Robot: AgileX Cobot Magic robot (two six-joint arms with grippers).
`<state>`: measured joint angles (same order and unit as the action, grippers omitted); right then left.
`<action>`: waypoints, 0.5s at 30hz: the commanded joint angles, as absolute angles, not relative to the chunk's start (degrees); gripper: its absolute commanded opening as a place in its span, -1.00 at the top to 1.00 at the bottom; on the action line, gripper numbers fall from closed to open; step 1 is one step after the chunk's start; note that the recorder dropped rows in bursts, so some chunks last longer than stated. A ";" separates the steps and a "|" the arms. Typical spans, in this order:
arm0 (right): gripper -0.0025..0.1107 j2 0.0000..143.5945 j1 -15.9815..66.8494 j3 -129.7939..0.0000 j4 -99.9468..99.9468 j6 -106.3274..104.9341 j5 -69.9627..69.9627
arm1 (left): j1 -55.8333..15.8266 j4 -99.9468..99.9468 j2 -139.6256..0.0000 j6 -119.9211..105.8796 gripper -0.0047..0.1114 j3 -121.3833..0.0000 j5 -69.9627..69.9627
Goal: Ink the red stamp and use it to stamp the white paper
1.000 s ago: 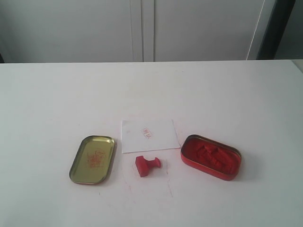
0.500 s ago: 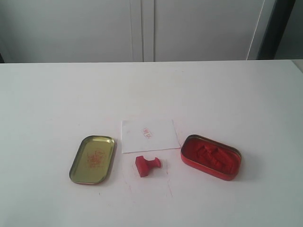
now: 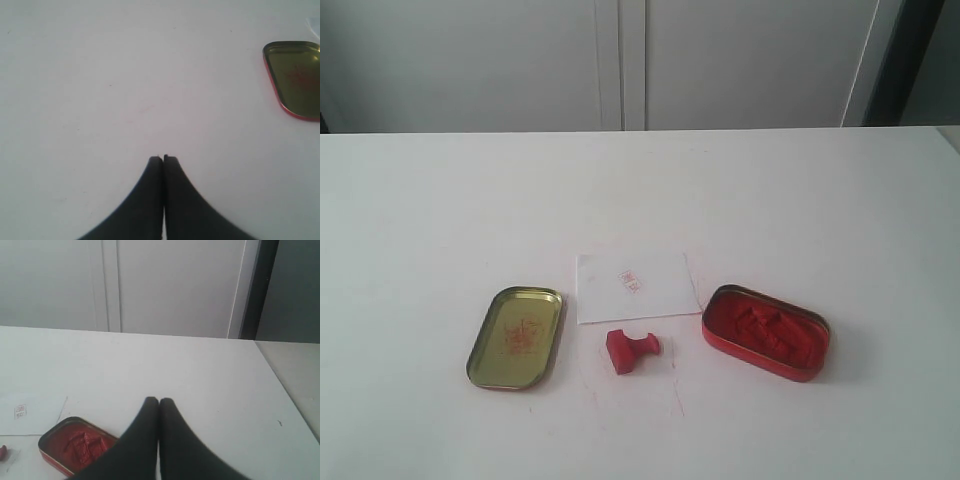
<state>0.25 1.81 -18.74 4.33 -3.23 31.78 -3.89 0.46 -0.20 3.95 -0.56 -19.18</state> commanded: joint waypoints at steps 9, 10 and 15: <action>0.96 0.00 2.46 -5.80 4.27 -2.92 21.98 | -3.85 0.47 0.00 4.06 0.92 0.00 -20.11; 0.96 0.00 2.46 -5.24 4.27 -2.92 21.98 | -3.85 0.47 0.00 4.06 0.92 0.00 -20.11; 0.96 0.00 2.46 -1.50 4.27 -2.92 22.26 | -3.85 0.47 0.00 4.06 0.92 0.00 -20.11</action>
<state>0.25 2.25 -3.35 4.33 -3.08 23.06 -3.89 0.46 -0.20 3.95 -0.56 -19.18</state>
